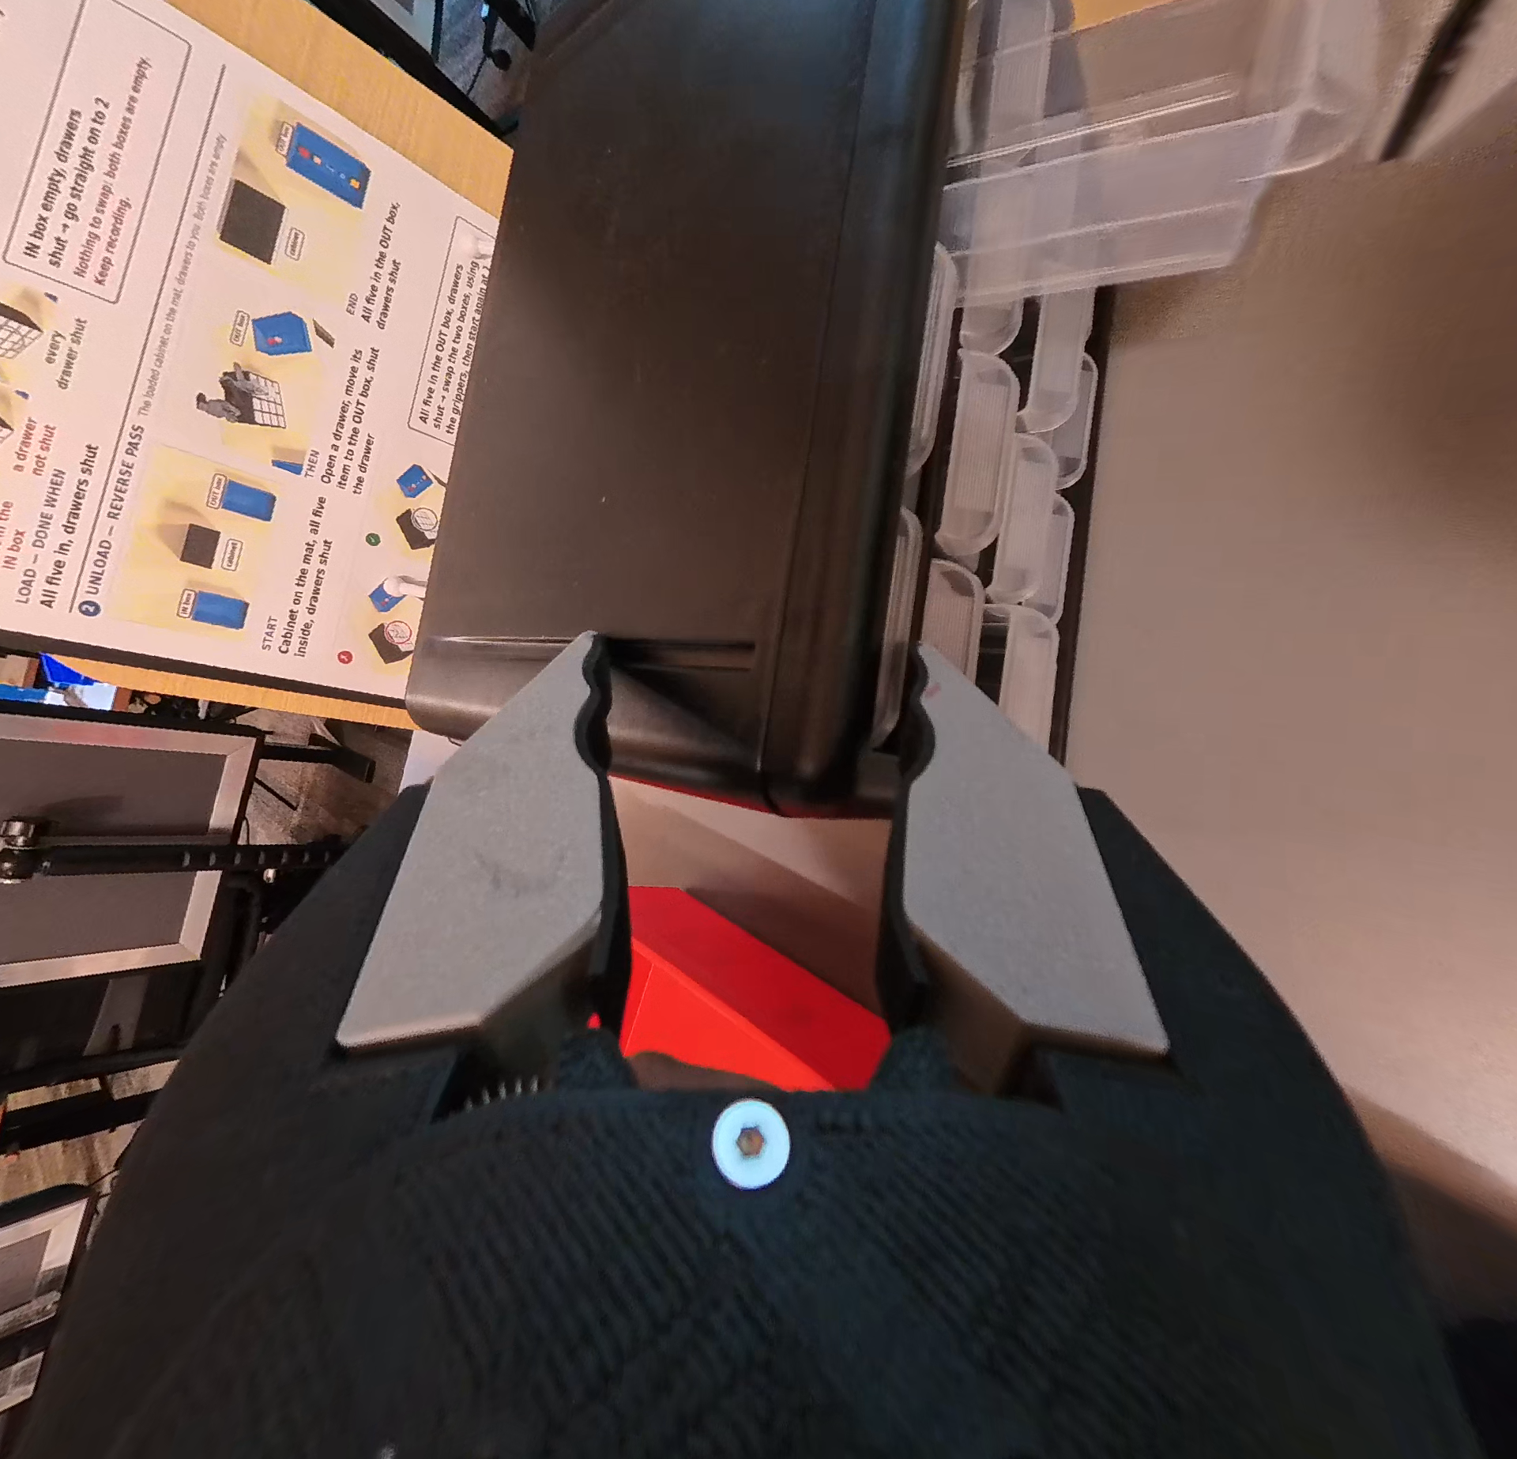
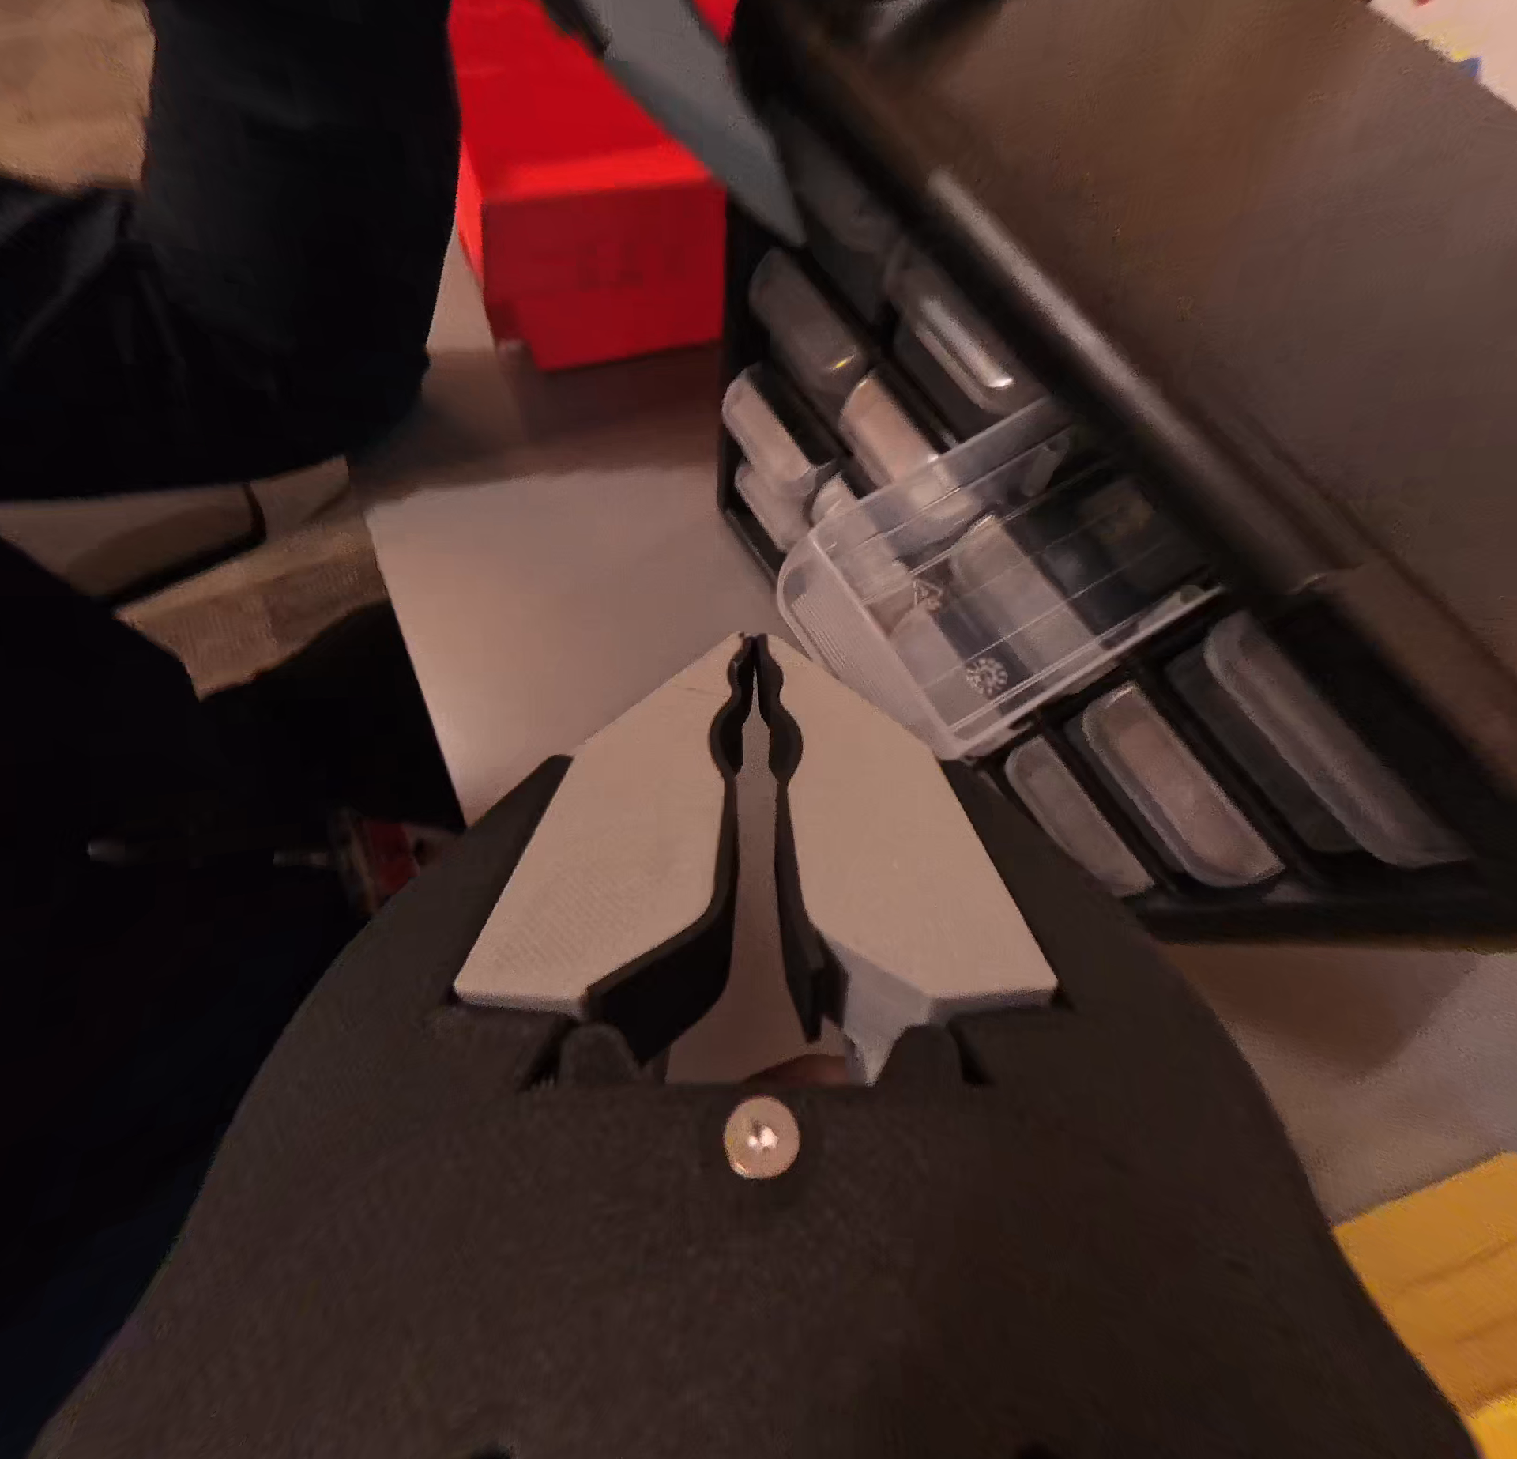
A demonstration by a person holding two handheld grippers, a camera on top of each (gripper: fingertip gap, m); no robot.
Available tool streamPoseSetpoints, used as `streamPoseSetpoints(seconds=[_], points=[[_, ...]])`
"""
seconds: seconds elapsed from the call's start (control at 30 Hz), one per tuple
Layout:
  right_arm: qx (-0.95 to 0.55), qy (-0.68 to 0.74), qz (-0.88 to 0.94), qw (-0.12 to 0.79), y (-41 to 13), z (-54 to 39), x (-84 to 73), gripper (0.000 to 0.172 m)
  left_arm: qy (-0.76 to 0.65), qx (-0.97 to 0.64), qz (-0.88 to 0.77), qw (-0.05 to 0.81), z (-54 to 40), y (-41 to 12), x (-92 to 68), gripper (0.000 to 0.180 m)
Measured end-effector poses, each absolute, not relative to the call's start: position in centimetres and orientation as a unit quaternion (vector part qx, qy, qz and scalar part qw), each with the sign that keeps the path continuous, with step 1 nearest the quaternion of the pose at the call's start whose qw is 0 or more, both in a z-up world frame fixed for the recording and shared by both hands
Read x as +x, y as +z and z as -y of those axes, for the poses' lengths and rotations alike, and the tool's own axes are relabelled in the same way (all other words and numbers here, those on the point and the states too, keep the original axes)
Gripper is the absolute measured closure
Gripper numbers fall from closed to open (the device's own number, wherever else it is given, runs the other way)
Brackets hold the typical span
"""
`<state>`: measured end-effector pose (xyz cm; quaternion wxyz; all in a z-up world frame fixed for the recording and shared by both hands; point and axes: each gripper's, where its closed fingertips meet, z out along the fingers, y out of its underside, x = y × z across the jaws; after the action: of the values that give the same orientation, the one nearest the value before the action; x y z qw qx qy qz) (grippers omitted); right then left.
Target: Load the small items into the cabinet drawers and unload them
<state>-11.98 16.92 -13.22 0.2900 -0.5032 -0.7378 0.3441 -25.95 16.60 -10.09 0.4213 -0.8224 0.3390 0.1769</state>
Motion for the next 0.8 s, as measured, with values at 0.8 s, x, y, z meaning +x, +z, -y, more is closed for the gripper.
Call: streamPoseSetpoints(seconds=[0.8], points=[[-0.555,0.588,0.469,0.356,-11.5,-16.5,-19.7,0.136,0.198,-0.807,-0.368,0.418,-16.4,-10.3,-26.2,0.111]])
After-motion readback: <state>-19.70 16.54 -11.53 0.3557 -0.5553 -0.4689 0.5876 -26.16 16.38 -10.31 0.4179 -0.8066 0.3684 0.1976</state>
